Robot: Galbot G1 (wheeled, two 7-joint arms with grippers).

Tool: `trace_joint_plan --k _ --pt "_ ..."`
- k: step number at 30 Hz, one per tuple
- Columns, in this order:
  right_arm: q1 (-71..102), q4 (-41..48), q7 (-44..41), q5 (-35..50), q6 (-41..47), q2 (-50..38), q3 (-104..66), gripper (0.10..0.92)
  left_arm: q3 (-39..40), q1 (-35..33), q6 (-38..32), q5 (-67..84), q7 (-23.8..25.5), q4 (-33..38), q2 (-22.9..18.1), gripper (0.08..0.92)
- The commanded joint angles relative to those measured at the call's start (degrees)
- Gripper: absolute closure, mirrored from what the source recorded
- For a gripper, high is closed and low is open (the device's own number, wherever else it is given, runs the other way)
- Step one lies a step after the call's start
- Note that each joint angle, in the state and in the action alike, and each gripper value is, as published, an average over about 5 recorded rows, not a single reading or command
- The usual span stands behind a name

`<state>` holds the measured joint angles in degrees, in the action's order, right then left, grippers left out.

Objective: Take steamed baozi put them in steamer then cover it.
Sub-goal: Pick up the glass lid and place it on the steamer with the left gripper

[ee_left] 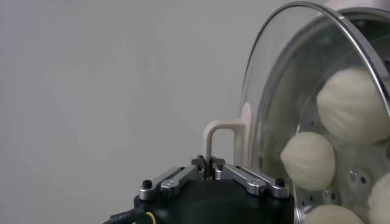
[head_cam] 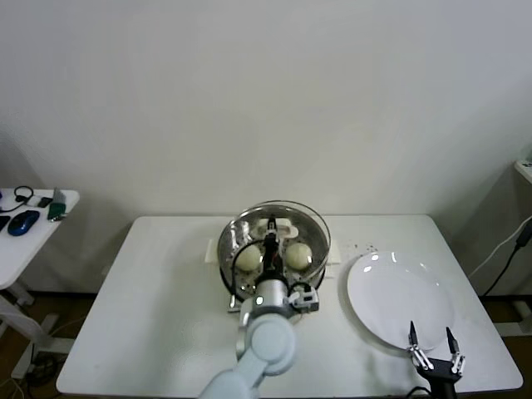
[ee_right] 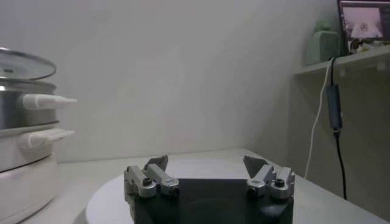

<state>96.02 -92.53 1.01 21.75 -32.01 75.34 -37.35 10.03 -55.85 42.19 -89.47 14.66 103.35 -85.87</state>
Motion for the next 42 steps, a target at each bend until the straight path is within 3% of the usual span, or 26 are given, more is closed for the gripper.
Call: trace_joint_plan --k 1,36,42 --pt "0.03 0.20 -0.06 0.05 -0.12 -0.03 -0.07 0.203 -0.43 -2.01 -0.01 -3.86 -0.65 -1.45 -1.45 0.863" --pt "0.34 0.20 -0.23 -0.54 -0.78 0.40 -0.07 0.203 -0.67 -2.15 -0.98 -3.02 -3.26 -3.49 -1.24 0.863" --pt "0.18 0.22 -0.28 -0.61 -0.55 0.50 -0.02 0.203 1.75 -0.85 0.06 2.74 -3.14 0.03 -0.39 0.780"
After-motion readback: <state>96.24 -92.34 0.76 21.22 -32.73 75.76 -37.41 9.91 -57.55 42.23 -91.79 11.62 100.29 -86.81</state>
